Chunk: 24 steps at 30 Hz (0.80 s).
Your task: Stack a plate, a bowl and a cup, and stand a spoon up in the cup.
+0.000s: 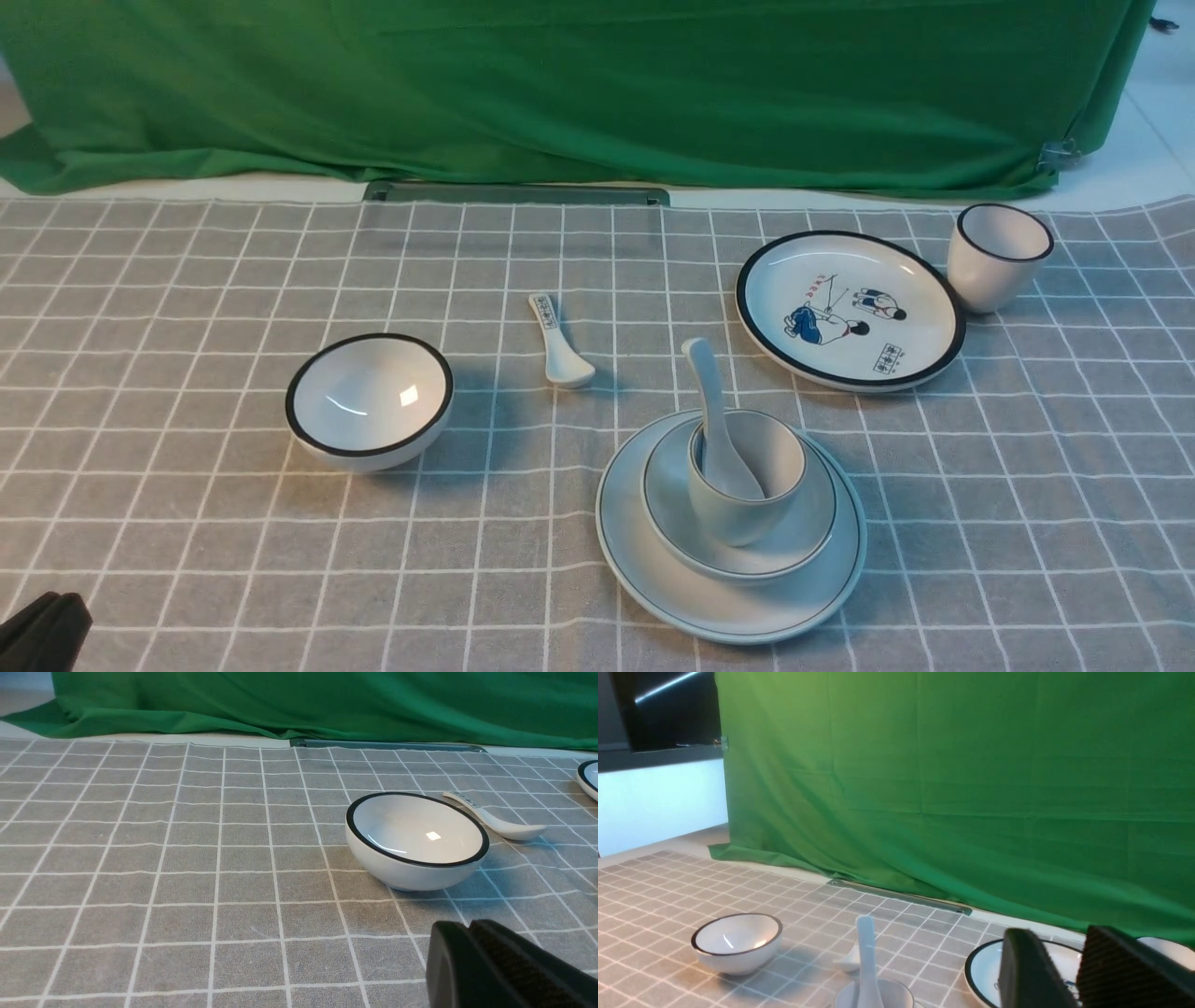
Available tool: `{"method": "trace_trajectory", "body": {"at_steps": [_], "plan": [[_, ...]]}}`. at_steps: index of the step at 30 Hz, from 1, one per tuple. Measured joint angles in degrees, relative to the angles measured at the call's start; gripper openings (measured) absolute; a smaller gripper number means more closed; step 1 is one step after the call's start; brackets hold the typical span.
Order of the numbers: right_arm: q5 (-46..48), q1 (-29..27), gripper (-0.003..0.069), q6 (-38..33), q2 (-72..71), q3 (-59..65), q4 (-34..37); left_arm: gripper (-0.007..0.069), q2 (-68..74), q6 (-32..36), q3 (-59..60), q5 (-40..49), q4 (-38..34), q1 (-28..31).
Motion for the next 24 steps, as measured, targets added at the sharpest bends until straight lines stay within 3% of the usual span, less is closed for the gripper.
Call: {"method": "trace_trajectory", "body": {"at_steps": [6,11,15,24], "plan": [[4.8,-3.1,0.0235,-2.0,-0.4,0.3,0.0,0.0011,0.0,0.0,0.0,0.0,0.1,0.0],[8.2,-18.2,0.0235,-7.1,-1.0,7.8,0.0,0.0011,0.0,0.0,0.0,0.0,0.2,0.0],[11.6,-25.4,0.0237,-8.2,-1.3,12.4,-0.2,0.0011,0.0,0.0,0.0,0.0,0.2,0.0],[13.9,-27.3,0.0237,-8.4,-1.3,12.8,-0.2,0.0013,0.0,0.0,0.0,0.1,0.6,0.0]]}}
